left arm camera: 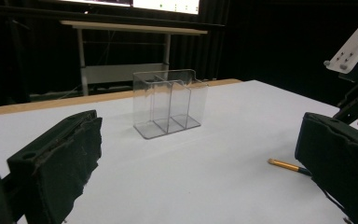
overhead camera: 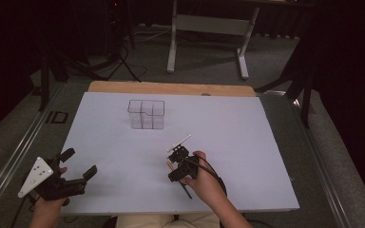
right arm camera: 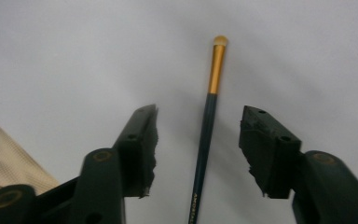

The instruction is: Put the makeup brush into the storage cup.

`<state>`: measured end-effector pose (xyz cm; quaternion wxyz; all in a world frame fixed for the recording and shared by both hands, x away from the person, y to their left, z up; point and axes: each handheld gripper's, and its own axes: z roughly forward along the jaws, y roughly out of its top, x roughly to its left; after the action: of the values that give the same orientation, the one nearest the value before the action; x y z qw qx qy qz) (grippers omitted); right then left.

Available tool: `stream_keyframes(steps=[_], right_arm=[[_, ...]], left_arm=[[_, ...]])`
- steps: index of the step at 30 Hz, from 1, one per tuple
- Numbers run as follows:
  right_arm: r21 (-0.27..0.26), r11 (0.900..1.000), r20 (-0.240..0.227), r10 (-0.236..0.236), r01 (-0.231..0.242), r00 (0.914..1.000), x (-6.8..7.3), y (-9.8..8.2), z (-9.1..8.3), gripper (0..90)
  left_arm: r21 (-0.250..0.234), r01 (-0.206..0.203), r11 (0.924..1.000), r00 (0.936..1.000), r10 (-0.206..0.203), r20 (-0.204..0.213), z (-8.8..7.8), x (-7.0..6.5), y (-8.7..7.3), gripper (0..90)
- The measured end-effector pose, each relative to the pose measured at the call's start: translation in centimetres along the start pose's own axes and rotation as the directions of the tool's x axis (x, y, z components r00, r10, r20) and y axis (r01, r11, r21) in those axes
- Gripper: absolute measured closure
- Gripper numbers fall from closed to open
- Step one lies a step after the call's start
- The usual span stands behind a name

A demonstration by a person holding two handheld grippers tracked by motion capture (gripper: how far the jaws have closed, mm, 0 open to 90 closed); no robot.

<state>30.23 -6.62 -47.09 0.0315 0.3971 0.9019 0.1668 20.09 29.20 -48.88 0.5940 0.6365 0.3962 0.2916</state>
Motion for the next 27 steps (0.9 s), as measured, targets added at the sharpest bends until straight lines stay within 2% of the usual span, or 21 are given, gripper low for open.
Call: stream_keyframes(steps=[8,12,27], right_arm=[[0.037,0.999,0.001,0.013,-0.013,0.9999,-0.3,1.0,1.0,57.5],[0.057,0.998,0.014,0.004,-0.005,0.9999,-0.3,1.4,1.5,61.8],[0.089,0.996,0.042,0.009,-0.013,0.9991,-0.5,2.2,3.2,68.3]], left_arm=[[-0.001,0.002,1.0,1.0,-0.002,0.001,0.0,0.0,0.0,1.1],[0.0,0.0,1.0,1.0,0.0,0.001,0.0,0.0,0.0,1.1],[0.006,-0.005,1.0,1.0,0.005,0.008,0.0,0.0,0.0,1.1]])
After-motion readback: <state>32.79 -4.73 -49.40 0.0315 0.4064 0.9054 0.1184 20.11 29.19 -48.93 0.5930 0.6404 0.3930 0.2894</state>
